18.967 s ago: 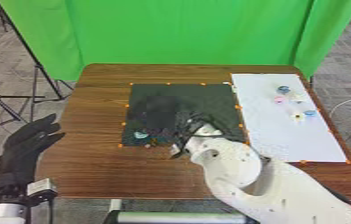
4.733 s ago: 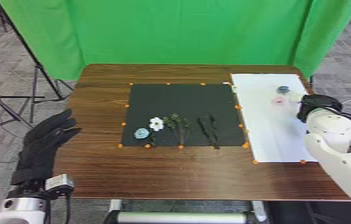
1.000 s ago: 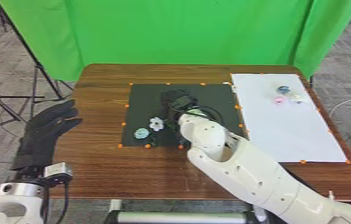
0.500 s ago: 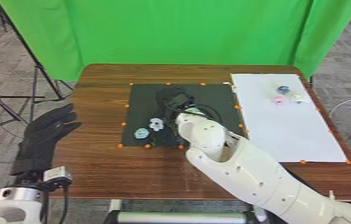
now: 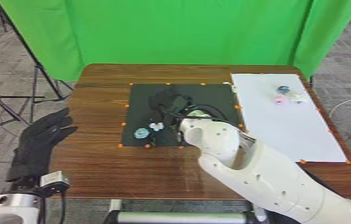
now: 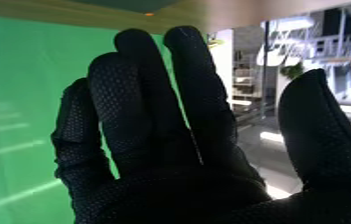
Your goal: Arrange flowers
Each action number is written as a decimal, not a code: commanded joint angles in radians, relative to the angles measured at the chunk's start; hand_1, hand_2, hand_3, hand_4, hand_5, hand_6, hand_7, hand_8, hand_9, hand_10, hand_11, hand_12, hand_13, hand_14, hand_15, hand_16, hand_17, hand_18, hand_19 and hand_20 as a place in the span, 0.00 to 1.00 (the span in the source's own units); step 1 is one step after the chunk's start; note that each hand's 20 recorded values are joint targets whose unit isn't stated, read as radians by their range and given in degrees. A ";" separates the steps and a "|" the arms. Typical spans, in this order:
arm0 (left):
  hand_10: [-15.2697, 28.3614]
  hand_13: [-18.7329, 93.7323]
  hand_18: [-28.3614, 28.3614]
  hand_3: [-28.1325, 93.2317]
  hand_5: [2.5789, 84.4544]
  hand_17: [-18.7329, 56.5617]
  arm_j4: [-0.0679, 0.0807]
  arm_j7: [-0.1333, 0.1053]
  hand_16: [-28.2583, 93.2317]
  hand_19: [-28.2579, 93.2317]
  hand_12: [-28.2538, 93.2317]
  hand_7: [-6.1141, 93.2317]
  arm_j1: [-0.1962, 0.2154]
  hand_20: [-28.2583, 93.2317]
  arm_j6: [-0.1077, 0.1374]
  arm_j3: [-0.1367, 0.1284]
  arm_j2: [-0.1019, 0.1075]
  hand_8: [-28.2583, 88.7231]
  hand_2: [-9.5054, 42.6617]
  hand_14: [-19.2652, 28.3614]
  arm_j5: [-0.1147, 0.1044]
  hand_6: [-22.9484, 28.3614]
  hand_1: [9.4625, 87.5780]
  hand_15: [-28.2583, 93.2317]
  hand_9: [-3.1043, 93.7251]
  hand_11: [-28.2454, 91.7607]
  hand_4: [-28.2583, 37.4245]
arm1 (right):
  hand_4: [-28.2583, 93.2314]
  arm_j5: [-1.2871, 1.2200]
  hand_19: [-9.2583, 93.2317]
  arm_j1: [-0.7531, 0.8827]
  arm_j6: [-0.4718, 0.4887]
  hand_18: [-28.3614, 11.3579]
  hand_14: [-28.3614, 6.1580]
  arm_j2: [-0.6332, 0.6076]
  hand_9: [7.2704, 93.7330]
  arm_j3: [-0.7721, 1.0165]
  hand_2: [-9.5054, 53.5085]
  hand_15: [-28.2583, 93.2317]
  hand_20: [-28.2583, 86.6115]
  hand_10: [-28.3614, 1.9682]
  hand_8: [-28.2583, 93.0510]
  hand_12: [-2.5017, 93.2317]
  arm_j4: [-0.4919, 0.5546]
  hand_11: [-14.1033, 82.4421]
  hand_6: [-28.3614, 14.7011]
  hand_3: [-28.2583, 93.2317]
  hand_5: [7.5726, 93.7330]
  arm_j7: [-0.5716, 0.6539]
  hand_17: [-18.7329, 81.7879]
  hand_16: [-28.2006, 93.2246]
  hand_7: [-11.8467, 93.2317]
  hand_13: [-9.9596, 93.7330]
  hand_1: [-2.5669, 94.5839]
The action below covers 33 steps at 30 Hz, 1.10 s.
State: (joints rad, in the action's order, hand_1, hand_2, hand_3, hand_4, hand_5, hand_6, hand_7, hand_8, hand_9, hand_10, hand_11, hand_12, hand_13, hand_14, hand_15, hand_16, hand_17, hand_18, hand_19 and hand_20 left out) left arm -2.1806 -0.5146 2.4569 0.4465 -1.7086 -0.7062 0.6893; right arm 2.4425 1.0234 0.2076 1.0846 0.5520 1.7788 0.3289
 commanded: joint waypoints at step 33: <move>0.76 0.36 0.86 0.91 0.41 0.09 -0.008 -0.058 0.13 0.67 0.31 0.28 0.015 0.32 0.034 0.051 0.023 0.13 0.21 0.91 -0.033 0.59 0.23 0.74 0.36 0.53 0.11 | 0.00 -0.077 0.85 0.097 0.088 0.17 0.43 -0.379 0.48 0.329 0.14 0.85 0.55 0.43 0.11 0.20 -0.239 0.35 0.55 0.95 0.46 0.184 0.36 0.36 0.32 0.55 0.26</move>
State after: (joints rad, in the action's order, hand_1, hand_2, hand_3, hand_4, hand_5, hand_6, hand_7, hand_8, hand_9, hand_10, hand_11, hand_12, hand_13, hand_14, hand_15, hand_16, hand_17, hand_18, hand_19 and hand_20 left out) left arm -2.1906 -0.5650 2.4686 0.4807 -1.6661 -0.6843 0.6631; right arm 2.3347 1.1304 0.2810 0.6875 0.8938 1.5798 0.4988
